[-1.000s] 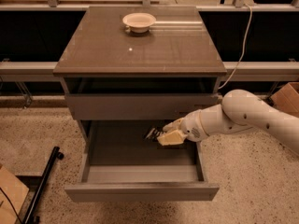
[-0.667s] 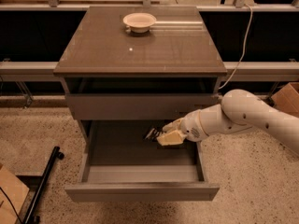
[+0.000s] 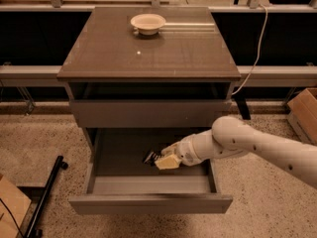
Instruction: Place rxbar chocolate into middle drawer
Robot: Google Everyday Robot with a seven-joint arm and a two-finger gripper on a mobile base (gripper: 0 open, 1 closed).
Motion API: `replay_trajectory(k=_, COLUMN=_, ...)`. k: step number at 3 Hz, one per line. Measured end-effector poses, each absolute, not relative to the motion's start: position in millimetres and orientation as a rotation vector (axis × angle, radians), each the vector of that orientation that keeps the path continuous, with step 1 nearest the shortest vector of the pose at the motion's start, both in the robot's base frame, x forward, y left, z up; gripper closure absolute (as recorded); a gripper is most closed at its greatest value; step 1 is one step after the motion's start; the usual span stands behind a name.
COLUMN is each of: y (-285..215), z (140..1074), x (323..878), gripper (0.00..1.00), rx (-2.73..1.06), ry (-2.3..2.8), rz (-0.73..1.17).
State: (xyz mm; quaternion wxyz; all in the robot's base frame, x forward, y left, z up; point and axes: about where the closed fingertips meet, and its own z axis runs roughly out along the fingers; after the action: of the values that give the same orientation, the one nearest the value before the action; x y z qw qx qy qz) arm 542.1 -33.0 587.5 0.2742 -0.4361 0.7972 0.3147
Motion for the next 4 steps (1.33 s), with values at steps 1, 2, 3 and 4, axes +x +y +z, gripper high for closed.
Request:
replay_trajectory(k=1, y=-18.6, z=534.6, x=546.5, gripper=1.0, rx=-1.153, ry=2.154, rz=0.897)
replay_trajectory(k=2, y=-11.1, z=489.4, x=558.9, gripper=1.0, rx=-1.077, ry=2.175, rz=1.054)
replay_trajectory(k=3, y=-11.5, z=482.3, x=567.3, gripper=1.0, rx=-1.054, ry=2.169, rz=1.08)
replay_trajectory(k=4, y=-9.0, z=474.1, x=578.2, gripper=1.0, rx=-1.04, ry=2.119, rz=1.048)
